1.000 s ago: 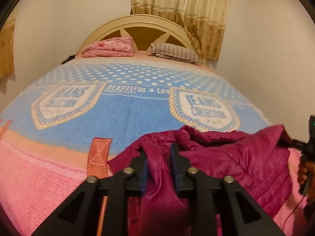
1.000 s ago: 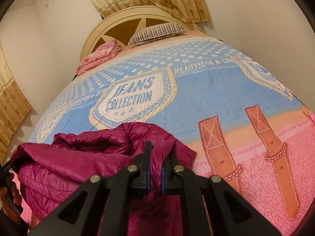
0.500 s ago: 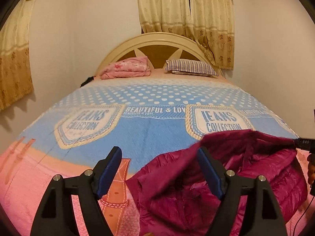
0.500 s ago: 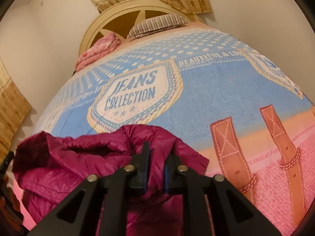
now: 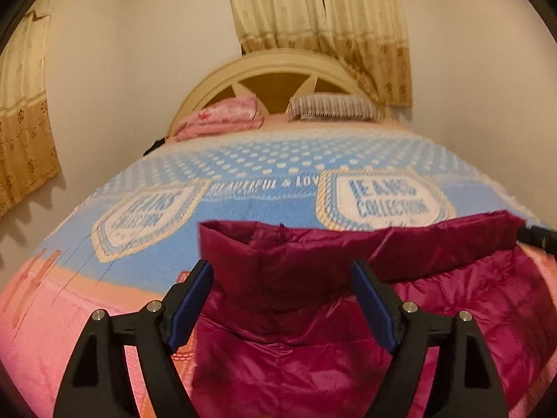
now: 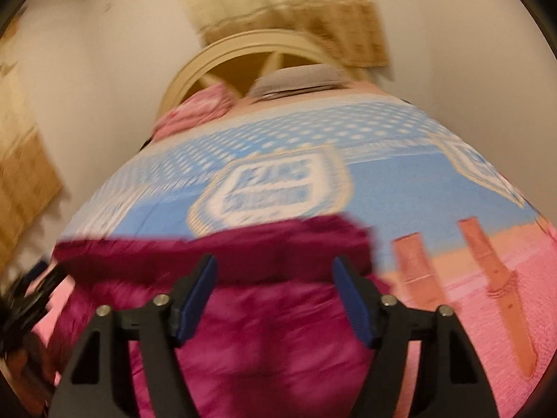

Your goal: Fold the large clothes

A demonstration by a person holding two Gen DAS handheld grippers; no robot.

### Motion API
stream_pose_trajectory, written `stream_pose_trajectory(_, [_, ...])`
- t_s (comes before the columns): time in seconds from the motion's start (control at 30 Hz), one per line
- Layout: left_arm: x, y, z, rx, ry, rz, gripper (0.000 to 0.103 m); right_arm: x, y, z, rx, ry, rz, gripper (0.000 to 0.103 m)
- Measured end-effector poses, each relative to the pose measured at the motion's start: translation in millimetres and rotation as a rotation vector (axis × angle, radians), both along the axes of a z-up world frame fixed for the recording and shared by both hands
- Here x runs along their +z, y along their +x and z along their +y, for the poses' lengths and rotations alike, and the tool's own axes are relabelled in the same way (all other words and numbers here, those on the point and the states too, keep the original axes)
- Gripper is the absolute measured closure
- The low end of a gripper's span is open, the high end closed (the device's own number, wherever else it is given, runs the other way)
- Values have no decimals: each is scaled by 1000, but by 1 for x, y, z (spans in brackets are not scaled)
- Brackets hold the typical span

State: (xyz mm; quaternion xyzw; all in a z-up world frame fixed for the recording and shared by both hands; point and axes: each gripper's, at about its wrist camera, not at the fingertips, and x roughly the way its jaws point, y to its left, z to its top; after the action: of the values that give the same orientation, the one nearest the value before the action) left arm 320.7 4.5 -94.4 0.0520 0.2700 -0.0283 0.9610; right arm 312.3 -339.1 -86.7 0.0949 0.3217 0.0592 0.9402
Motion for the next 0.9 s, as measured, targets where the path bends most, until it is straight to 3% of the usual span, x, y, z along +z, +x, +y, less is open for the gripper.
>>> stream_pose_trajectory(0.1, [-8, 19, -8, 31, 9, 51, 22, -13, 6, 44, 70, -47, 32, 39])
stream_pose_trajectory(0.17, [-10, 26, -10, 35, 5, 62, 22, -23, 18, 57, 59, -67, 49, 39])
stream_pose_trajectory(0.43, [-43, 60, -20, 46, 19, 143, 22, -63, 61, 45, -51, -129, 120, 39])
stream_pose_trajectory(0.57, [-62, 73, -9, 71, -72, 197, 22, -77, 65, 34, -76, -92, 140, 39])
stream_pose_trajectory(0.67, [-71, 79, -3, 87, -105, 224, 22, -76, 64, 29, -77, -67, 128, 39])
stream_pose_trajectory(0.9, [-82, 87, -11, 100, -82, 235, 19, -82, 73, 27, -91, -76, 123, 39])
